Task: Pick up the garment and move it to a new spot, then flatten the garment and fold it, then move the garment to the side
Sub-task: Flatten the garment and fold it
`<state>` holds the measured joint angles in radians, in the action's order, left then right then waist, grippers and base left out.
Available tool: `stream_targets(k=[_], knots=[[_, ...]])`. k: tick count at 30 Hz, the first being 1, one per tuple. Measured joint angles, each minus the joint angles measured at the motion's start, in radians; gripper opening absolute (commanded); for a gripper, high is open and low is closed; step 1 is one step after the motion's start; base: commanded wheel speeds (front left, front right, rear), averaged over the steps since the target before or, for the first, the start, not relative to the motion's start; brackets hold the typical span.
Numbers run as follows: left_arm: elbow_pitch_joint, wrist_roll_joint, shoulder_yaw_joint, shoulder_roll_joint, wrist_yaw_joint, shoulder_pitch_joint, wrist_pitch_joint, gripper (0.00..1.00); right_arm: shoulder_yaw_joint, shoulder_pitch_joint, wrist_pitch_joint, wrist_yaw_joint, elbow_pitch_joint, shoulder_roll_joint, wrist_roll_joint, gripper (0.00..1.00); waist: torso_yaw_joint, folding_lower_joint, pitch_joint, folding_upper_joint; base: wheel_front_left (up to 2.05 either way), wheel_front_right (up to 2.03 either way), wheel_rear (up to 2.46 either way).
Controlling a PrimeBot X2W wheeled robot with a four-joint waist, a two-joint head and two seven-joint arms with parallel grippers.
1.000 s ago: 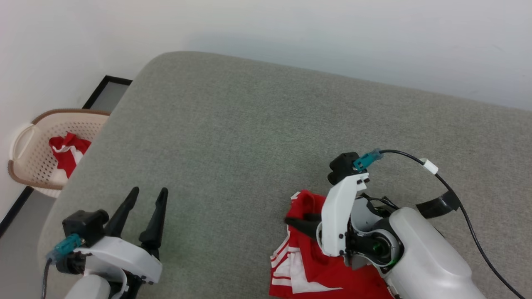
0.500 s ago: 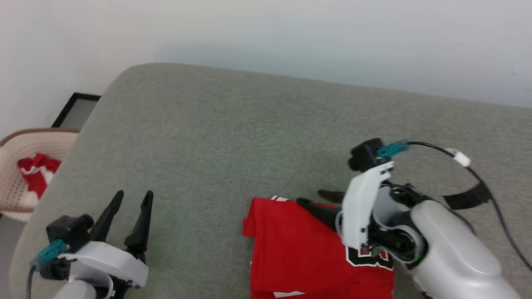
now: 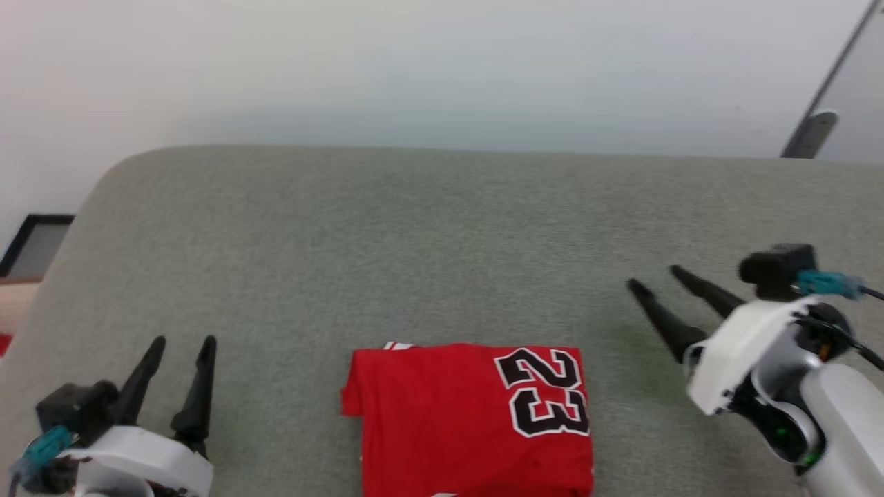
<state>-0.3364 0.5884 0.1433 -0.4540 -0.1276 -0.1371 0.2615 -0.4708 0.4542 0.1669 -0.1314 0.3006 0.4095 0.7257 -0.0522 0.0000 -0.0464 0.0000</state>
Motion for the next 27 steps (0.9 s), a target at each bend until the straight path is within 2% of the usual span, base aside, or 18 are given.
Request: stream_targets(k=[9,12,17,27], knots=[[0.036,-0.051,-0.081,0.017,0.000,0.064,0.000,1.00,0.124,-0.102,-0.240,0.000,0.016,0.058,-0.145,1.00,0.071,0.0000,0.037,0.0000,0.00,0.00,0.00],[0.049,-0.066,-0.101,0.031,0.000,0.076,0.000,1.00,0.169,-0.139,-0.299,0.000,0.020,0.054,-0.174,1.00,0.083,0.0000,0.046,0.0000,0.00,0.00,0.00],[0.061,-0.089,-0.128,0.047,0.000,0.101,0.000,1.00,0.233,-0.198,-0.359,0.000,0.025,0.037,-0.202,1.00,0.091,0.0000,0.059,0.0000,0.00,0.00,0.00],[0.081,-0.107,-0.164,0.059,0.000,0.132,0.000,1.00,0.332,-0.291,-0.397,0.000,0.023,-0.010,-0.247,1.00,0.084,0.0000,0.067,0.0000,0.00,0.00,0.00]])
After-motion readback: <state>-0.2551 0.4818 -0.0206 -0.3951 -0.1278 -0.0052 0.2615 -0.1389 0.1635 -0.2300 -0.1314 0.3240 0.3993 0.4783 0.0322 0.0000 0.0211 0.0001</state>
